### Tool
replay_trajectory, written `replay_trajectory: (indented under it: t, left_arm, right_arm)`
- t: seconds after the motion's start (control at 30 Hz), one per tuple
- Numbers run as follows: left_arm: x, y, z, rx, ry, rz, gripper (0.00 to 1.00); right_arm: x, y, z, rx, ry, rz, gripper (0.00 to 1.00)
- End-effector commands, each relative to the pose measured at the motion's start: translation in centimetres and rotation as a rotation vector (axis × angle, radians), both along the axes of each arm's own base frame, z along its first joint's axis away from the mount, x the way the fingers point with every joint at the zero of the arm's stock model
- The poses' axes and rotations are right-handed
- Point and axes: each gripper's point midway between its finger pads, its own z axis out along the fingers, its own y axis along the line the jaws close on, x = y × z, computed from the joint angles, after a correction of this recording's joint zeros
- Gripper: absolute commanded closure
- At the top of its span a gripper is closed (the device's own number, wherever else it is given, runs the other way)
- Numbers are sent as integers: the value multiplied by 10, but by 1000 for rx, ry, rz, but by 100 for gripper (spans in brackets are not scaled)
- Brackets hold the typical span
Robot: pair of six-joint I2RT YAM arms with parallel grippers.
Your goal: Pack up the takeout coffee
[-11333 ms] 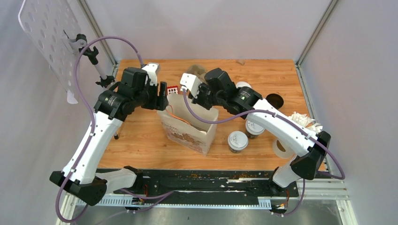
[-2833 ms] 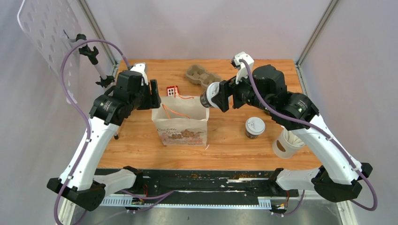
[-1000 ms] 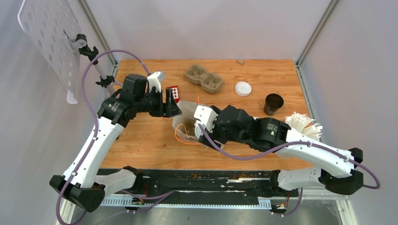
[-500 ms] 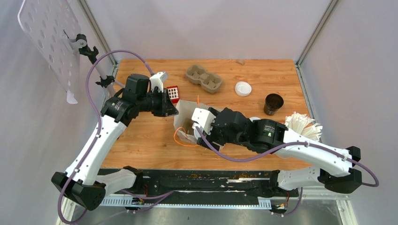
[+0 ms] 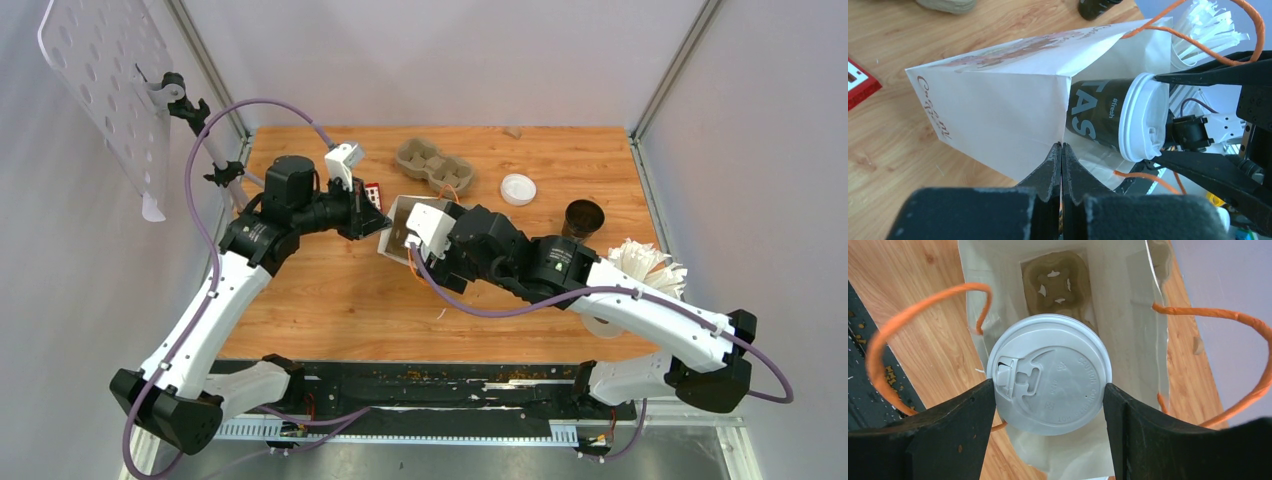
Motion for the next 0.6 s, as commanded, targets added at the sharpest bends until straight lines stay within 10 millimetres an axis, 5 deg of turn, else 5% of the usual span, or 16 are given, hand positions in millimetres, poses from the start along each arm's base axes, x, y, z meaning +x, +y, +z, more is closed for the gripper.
replay_trajectory:
  t: [0.0, 0.37, 0.57]
  left_arm:
    - [-2, -4, 15, -24, -123, -55, 99]
    - [-8, 2, -6, -11, -104, -33, 90]
    - [-10, 21, -24, 87, -30, 57, 63]
  right_arm:
    - [7, 4, 18, 31, -73, 19, 34]
    - [3, 12, -16, 12, -80, 110, 36]
    - [-7, 14, -25, 14, -55, 135, 36]
